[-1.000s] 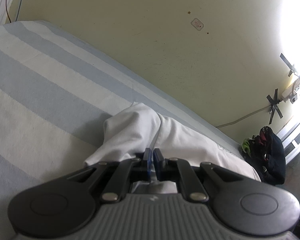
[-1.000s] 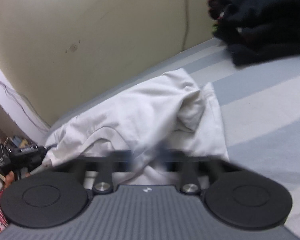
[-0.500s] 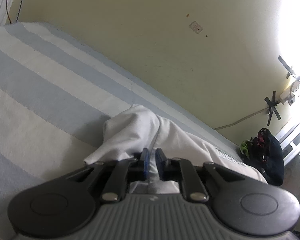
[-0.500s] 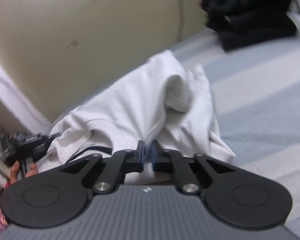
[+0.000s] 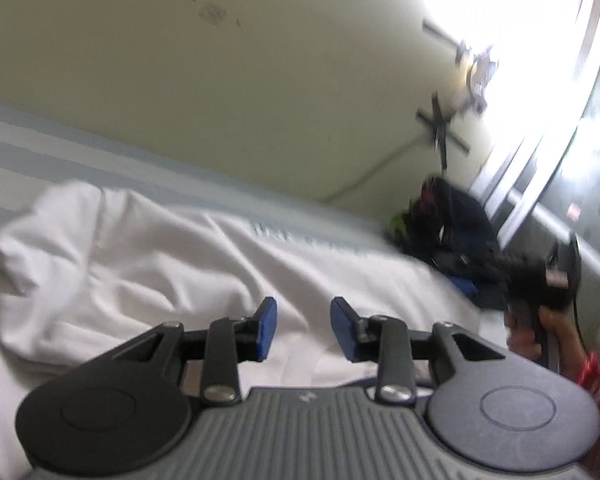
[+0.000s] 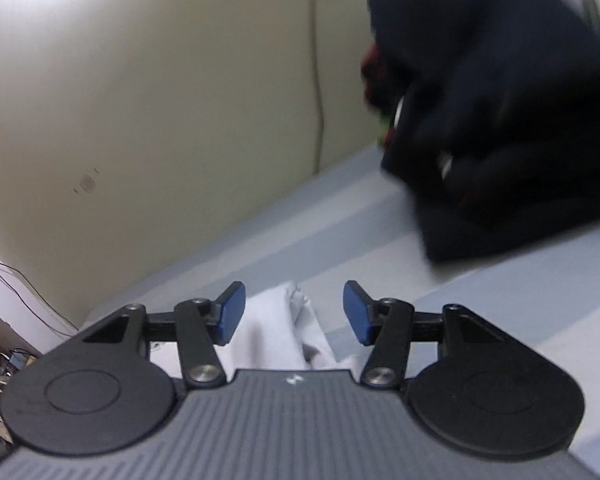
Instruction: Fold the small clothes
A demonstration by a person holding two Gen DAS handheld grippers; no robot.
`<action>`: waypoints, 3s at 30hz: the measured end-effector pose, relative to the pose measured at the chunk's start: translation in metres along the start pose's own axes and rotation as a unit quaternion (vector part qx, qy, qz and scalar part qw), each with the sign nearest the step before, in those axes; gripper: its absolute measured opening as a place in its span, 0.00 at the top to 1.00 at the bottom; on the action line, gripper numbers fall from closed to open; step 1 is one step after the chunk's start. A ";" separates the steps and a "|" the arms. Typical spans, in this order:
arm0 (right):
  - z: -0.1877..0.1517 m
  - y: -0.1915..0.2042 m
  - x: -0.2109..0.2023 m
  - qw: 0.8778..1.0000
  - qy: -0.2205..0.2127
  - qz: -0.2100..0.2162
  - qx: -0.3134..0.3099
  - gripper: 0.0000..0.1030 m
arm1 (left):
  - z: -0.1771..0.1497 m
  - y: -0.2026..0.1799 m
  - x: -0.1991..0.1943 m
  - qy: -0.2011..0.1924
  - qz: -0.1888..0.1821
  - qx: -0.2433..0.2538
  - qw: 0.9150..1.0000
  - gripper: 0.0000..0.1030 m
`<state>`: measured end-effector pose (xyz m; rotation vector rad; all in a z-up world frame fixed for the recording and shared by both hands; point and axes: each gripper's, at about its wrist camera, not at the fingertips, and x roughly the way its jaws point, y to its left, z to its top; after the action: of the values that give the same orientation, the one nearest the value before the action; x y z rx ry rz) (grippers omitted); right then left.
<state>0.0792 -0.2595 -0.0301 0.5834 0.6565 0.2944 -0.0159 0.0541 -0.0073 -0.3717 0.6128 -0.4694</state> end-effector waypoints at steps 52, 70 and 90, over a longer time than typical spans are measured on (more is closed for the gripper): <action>-0.087 0.037 -0.018 0.990 -0.019 0.006 -0.143 0.51 | 0.006 0.008 0.027 0.053 -0.015 0.040 0.998 0.14; -0.088 0.038 -0.020 0.990 -0.021 0.009 -0.138 0.49 | 0.006 0.003 0.032 0.067 -0.012 0.055 0.996 0.00; -0.088 0.038 -0.021 0.991 -0.022 0.012 -0.134 0.47 | -0.003 -0.015 0.027 0.069 0.020 0.108 0.992 0.00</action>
<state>0.0032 -0.2013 -0.0536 0.3391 0.5553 0.3846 -0.0032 0.0274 -0.0150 -0.1217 0.6940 -0.5199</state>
